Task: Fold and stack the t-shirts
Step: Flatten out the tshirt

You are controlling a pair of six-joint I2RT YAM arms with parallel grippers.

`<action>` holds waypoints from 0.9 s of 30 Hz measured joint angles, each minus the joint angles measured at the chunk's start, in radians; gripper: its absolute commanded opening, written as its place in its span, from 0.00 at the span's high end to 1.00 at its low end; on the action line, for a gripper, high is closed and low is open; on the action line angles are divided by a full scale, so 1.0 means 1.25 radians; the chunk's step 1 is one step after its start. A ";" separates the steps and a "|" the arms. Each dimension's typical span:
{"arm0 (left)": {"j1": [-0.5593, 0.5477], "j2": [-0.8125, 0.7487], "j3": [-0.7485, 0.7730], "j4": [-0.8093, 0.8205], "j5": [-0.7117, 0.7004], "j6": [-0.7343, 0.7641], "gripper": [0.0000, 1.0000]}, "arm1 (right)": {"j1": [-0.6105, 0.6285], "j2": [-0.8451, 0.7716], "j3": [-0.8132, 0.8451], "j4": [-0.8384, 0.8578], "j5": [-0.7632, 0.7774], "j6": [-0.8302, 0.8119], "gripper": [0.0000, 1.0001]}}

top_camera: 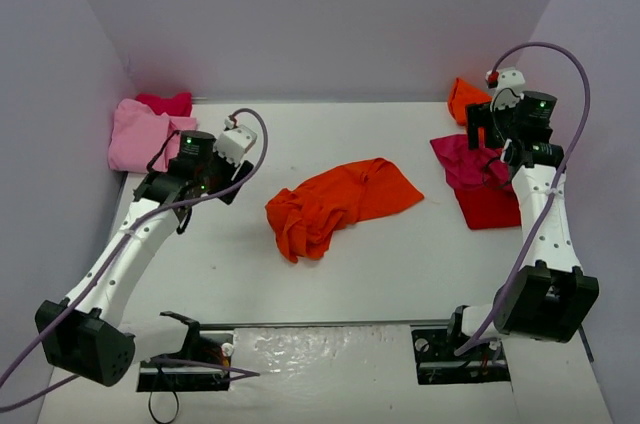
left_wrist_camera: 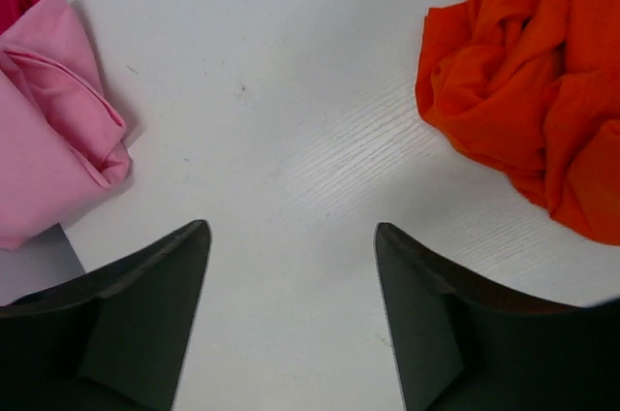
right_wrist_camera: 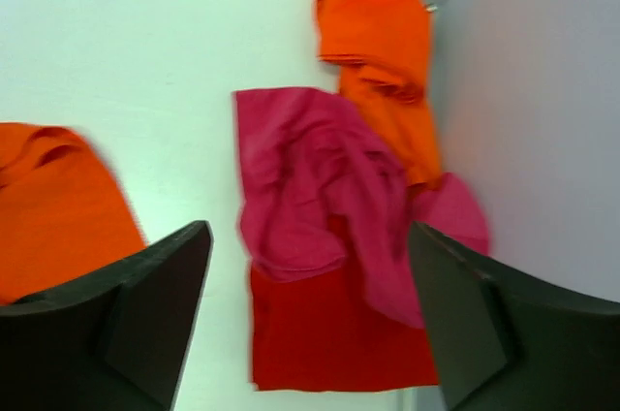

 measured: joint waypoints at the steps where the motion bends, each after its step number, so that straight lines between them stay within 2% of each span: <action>1: 0.021 -0.010 0.000 0.004 0.015 -0.017 0.51 | 0.000 0.000 -0.012 -0.002 -0.022 0.002 0.34; 2: 0.040 -0.015 0.000 0.009 0.031 -0.036 0.54 | 0.000 0.000 -0.020 -0.006 -0.043 0.005 0.35; 9: 0.124 0.005 0.004 0.016 0.146 -0.127 0.59 | 0.000 0.002 -0.082 0.000 -0.141 0.024 0.26; 11: 0.127 0.011 -0.001 0.023 0.158 -0.137 0.59 | -0.002 -0.001 -0.108 0.014 -0.137 0.030 0.06; 12: 0.127 0.011 -0.006 0.030 0.162 -0.141 0.59 | -0.004 -0.005 -0.125 0.032 -0.130 0.036 0.01; 13: 0.127 0.008 -0.014 0.036 0.166 -0.142 0.51 | -0.008 -0.014 -0.144 0.051 -0.121 0.049 0.00; 16: 0.127 -0.006 -0.047 0.051 0.181 -0.134 0.09 | -0.019 -0.045 -0.188 0.100 -0.084 0.073 0.00; 17: 0.127 -0.009 -0.057 0.052 0.186 -0.134 0.03 | -0.022 -0.054 -0.193 0.109 -0.076 0.079 0.00; 23: 0.127 -0.003 -0.094 0.073 0.201 -0.116 0.03 | -0.037 -0.061 -0.194 0.149 -0.091 0.098 0.00; 27: 0.127 0.005 -0.094 0.080 0.222 -0.105 0.03 | -0.037 0.007 -0.149 0.130 -0.128 0.107 0.00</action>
